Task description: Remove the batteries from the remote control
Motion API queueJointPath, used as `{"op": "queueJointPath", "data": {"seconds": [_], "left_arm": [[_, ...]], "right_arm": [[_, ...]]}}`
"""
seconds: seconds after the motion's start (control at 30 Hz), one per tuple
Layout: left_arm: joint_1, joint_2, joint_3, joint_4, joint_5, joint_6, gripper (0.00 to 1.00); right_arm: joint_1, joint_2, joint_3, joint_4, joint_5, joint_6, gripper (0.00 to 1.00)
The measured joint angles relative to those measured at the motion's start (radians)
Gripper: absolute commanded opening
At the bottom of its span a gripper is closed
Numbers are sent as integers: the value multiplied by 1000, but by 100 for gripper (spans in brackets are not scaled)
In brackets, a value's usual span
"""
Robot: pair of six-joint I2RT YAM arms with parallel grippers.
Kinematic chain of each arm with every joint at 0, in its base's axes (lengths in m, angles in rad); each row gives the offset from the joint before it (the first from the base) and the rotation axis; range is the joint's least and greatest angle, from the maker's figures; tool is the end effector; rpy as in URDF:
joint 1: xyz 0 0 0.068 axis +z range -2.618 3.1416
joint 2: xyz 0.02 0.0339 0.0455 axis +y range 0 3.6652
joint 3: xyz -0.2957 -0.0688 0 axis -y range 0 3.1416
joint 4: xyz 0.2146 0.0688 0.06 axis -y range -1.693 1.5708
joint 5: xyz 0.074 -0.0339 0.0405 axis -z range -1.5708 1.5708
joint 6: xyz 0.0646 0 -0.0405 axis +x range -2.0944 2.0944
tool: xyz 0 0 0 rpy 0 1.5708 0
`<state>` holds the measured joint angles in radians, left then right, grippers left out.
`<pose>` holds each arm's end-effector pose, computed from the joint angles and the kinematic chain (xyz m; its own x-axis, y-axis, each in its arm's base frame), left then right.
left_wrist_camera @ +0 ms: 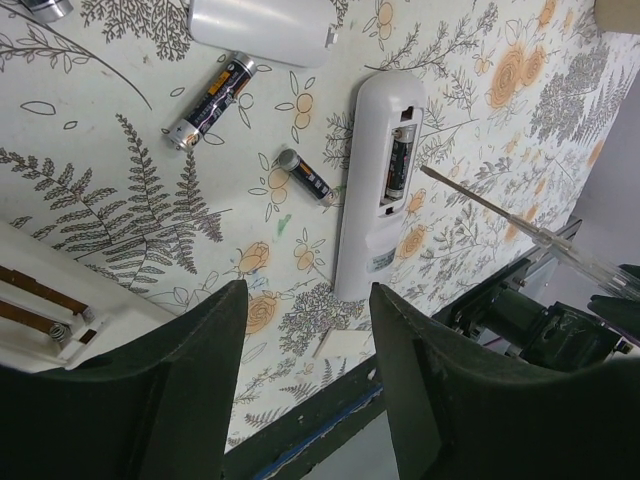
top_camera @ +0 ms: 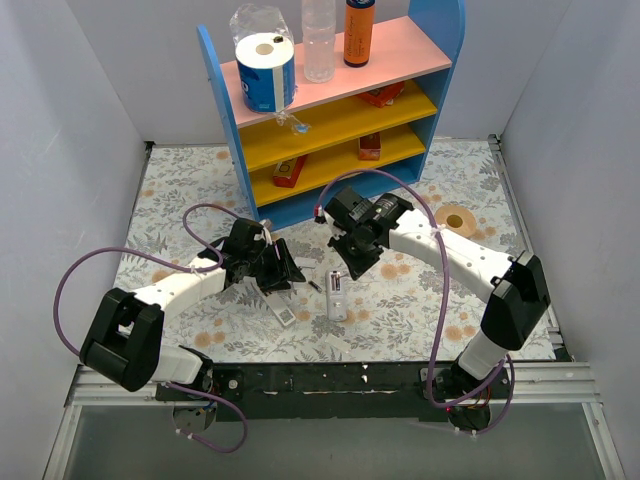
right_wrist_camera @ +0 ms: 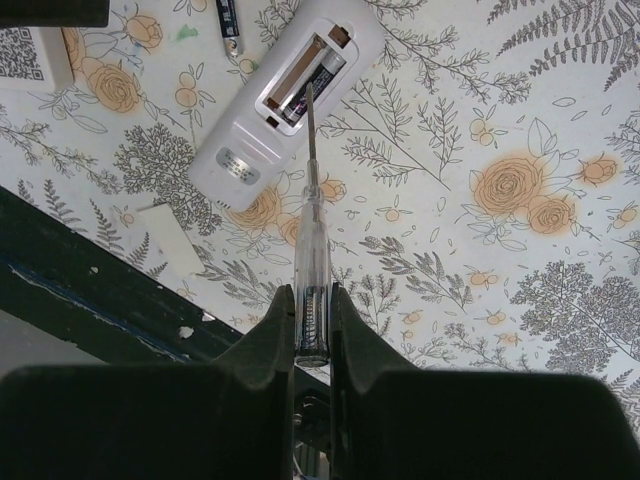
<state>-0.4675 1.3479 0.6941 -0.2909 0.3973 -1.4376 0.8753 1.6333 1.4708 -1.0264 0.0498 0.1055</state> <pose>0.2028 -0.1304 0.2108 -0.7086 -0.6661 0.2329 -0.6349 0.4577 -0.6224 0.2021 0.2371 0.3046 -0.6708 -0.6396 -0.3755 -0.6881 0.7256 -0.0067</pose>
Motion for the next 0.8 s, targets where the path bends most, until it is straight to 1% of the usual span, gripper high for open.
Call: {"op": "queueJointPath", "data": {"seconds": [0.43,0.8], "left_arm": [[0,-3,-21,21,10,-3,52],[0,4,-21,42,19,-10,52]], "right_arm": [[30,23,7,-37,43,-9,1],[33,29,5,-32,36,-30,1]]}}
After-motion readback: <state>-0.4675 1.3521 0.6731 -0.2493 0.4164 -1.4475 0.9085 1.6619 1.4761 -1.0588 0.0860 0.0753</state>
